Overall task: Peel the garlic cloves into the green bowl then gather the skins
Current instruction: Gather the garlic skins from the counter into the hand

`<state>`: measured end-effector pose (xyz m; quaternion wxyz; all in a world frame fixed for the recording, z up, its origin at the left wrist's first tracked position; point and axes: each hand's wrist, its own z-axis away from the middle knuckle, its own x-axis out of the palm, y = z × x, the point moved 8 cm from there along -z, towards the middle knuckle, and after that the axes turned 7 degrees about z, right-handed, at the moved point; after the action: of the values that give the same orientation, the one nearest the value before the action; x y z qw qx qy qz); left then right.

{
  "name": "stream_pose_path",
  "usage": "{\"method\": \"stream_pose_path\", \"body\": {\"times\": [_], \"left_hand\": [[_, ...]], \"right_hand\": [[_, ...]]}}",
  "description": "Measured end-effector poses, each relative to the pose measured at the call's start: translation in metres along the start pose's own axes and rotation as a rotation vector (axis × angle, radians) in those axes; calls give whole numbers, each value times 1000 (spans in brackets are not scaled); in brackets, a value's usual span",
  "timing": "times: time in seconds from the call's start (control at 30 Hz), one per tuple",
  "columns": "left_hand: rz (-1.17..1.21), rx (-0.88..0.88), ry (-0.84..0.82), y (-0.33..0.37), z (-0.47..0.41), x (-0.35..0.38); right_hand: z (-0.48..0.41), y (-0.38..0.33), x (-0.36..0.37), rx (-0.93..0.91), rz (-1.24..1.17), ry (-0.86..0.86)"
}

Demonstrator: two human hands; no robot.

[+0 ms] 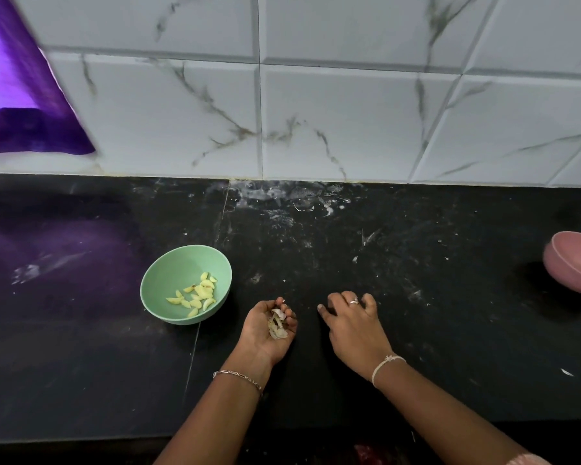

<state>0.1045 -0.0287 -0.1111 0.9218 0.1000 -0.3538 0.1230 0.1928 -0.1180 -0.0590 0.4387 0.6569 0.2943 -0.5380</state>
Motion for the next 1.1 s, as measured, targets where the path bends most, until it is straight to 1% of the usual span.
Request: {"method": "stream_pose_path", "body": {"times": [0.07,0.1,0.17,0.23,0.3,0.33,0.43,0.47,0.5,0.53,0.57,0.63,0.67,0.73,0.8,0.87,0.97,1.1], "left_hand": [[2,1,8,1,2,-3],[5,2,10,1,3,-4],[13,6,12,3,5,-5],[23,12,17,5,7,-8],[31,17,22,7,8,-10],[32,21,24,8,9,-12],[33,28,10,10,9,-14],[35,29,7,10,10,-14],[38,28,5,10,10,-14],[40,28,5,10,11,-13],[40,28,6,11,12,-13],[40,32,3,11,12,-12],[42,36,0,11,11,-12],[60,34,-12,11,10,-11],[104,-7,-47,7,8,-7],[122,-54,-95,3,10,0],[106,-84,-138,-1,19,9],[115,-99,-150,-2,19,9]], "right_hand": [[-2,16,5,164,-324,-93],[-3,19,9,218,-449,-138],[-5,16,14,251,-539,-171],[-6,10,13,262,-535,-171],[-6,4,8,228,-436,-126],[-5,1,2,180,-340,-87],[-4,-24,-12,-77,56,11],[-5,-29,-15,-120,133,19],[-6,-29,-18,-130,148,17],[-9,-26,-19,-112,82,-1],[-13,-19,-21,-45,-62,-36],[-18,-3,-27,134,-434,-80],[-20,0,-32,187,-594,-73],[-22,-8,-46,183,-786,-66],[-23,-20,-58,114,-819,-62],[-24,-28,-65,84,-765,-46],[-23,-31,-72,101,-668,7],[-21,-34,-83,139,-554,95]]}}
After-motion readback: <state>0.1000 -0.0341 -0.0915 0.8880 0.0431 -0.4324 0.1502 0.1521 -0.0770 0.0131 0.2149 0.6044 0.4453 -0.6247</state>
